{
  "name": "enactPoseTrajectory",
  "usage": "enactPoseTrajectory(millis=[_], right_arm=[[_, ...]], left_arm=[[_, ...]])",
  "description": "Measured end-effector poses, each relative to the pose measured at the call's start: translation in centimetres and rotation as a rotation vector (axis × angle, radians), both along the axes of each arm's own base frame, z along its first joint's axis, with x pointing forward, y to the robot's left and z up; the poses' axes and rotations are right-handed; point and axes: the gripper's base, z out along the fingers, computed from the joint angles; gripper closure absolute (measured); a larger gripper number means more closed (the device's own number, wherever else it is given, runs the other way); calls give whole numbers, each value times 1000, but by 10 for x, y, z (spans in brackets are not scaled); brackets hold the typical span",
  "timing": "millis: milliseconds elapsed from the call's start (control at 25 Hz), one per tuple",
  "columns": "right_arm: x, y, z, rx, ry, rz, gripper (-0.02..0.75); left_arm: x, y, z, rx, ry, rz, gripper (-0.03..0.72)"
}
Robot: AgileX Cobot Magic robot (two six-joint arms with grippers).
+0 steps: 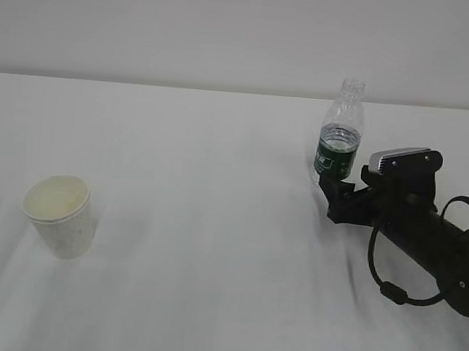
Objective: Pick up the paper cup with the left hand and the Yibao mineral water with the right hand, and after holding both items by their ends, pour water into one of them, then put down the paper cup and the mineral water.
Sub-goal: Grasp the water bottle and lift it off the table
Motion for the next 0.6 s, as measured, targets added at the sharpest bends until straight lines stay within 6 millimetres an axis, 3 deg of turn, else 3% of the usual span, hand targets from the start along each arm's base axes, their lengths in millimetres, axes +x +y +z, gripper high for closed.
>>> enactPoseTrajectory(millis=[600], right_arm=[[14, 0, -7, 9, -21, -19, 108]], left_arm=[[0, 0, 0, 0, 0, -2, 269]])
